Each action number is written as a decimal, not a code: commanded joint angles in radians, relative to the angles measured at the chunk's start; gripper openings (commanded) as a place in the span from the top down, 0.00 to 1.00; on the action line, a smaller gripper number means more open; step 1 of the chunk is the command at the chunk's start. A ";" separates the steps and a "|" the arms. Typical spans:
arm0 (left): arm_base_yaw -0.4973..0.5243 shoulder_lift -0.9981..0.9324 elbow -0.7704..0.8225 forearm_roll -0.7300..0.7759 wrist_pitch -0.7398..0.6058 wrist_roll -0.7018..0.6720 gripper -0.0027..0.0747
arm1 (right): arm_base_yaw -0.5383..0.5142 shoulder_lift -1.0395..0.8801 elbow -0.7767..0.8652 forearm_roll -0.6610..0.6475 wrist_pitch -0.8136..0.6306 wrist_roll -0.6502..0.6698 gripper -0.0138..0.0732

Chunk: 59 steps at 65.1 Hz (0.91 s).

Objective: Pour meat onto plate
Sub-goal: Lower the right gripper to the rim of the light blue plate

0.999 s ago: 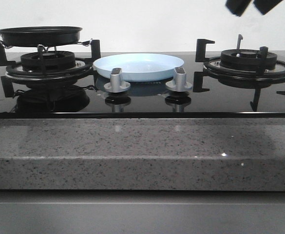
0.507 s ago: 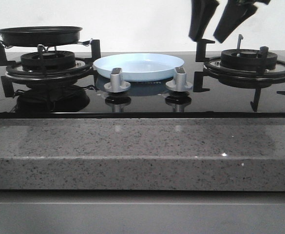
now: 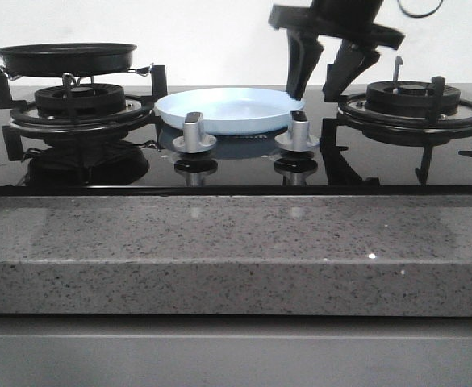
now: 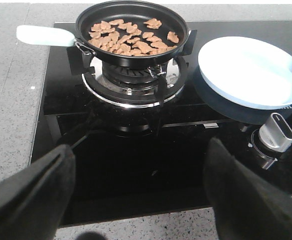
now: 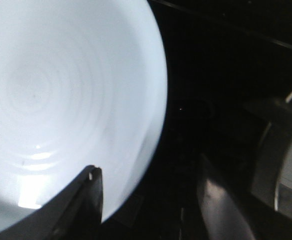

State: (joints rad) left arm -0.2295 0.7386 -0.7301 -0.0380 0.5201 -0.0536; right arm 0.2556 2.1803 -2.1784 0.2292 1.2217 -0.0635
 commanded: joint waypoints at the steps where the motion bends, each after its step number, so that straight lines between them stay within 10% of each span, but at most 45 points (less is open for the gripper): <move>1: -0.009 0.001 -0.028 -0.001 -0.076 -0.004 0.28 | -0.013 -0.043 -0.075 0.048 -0.015 -0.002 0.33; 59: -0.009 0.001 -0.028 -0.001 -0.076 -0.004 0.28 | -0.048 0.020 -0.121 0.116 0.028 -0.028 0.33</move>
State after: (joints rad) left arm -0.2295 0.7386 -0.7301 -0.0364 0.5201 -0.0536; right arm 0.2098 2.2474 -2.2679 0.2980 1.2431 -0.0681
